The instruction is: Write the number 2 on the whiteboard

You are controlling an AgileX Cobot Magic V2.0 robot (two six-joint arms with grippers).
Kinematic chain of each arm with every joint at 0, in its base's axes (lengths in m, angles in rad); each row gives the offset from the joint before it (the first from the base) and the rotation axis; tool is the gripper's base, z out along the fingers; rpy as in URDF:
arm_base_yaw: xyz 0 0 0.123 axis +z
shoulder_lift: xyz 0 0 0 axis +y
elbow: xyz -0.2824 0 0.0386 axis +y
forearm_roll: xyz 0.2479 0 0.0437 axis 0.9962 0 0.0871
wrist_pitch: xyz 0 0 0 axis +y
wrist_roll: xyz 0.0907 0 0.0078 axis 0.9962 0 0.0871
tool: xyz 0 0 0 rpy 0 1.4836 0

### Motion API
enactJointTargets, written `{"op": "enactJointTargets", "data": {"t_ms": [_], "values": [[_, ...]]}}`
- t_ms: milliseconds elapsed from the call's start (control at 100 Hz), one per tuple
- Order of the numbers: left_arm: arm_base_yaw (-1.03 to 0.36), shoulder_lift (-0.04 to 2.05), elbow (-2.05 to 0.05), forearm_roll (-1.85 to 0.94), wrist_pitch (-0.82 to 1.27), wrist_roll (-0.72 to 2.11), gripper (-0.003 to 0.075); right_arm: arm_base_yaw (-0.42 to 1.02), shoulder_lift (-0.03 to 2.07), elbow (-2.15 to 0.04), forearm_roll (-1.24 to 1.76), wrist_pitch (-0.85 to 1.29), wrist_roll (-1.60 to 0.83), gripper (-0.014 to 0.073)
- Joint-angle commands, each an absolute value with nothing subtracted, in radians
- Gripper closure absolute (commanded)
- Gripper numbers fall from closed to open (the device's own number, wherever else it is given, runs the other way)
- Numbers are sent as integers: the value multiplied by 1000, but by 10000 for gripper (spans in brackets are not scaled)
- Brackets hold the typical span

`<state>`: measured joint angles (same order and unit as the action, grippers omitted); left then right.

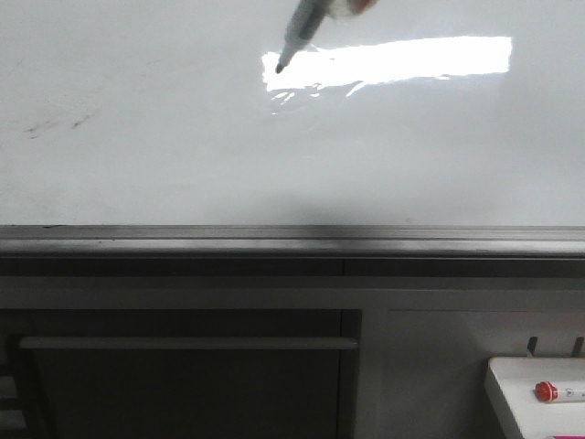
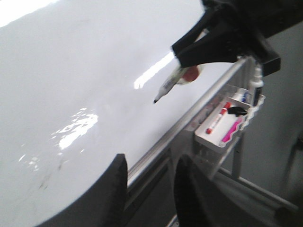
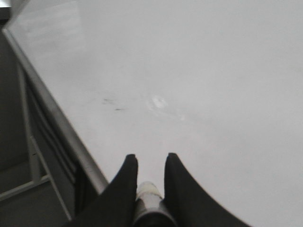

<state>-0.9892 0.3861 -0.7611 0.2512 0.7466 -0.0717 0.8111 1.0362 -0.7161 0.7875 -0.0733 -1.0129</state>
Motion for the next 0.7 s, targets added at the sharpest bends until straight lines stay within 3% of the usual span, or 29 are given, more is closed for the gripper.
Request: {"op": "enactJointTargets", "data": {"t_ms": [0,180,690], "values": [[-995,311,-711,411,665,-258,594,829,1043,-730,760,-257,-1015,673],[-995,196,-592,629,634,-521,743,860,1139,-811,708,-254,-1012,673],[-995,170,-562,625,636,-553,741,860,1390,-1076,708,-172,-949,673]]}}
